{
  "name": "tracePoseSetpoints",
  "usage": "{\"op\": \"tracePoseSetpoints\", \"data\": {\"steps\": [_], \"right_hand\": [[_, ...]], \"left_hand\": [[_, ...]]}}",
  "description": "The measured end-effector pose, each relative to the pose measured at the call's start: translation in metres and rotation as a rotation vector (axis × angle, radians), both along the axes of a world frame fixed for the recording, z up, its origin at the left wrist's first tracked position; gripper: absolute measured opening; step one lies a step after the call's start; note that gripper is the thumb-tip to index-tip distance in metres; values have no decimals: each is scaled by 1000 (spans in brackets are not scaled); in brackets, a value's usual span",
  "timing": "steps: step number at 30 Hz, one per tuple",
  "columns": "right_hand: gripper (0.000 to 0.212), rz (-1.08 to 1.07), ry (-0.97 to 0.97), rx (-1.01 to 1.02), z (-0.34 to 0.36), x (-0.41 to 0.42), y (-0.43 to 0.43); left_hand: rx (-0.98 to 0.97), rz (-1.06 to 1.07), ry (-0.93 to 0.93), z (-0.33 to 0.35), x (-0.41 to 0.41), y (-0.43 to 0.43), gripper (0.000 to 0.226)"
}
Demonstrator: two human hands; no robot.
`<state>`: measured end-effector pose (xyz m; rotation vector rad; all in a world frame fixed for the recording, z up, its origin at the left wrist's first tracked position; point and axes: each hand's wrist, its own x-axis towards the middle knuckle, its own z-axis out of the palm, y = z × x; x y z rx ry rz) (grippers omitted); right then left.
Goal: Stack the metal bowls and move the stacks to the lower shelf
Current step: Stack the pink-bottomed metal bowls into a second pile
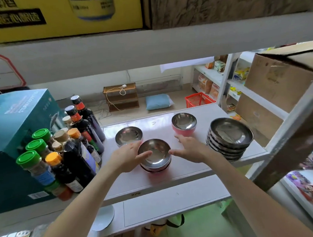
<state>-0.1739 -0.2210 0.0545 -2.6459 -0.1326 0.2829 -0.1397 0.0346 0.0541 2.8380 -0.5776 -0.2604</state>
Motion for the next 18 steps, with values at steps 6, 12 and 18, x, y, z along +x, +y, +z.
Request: {"op": "tracePoseSetpoints", "data": {"steps": [6,12,18], "right_hand": [[82,-25,-206,-55,29,-2,-23],[85,-30,-377,-75,47,9,-56],[90,8,-485,-244,58,40,-104]], "left_hand": [[38,-22,-172,33,3,-26,89],[28,-81,-274,50,16,-61,92],[119,-23,-399,50,42,-110,96]]}}
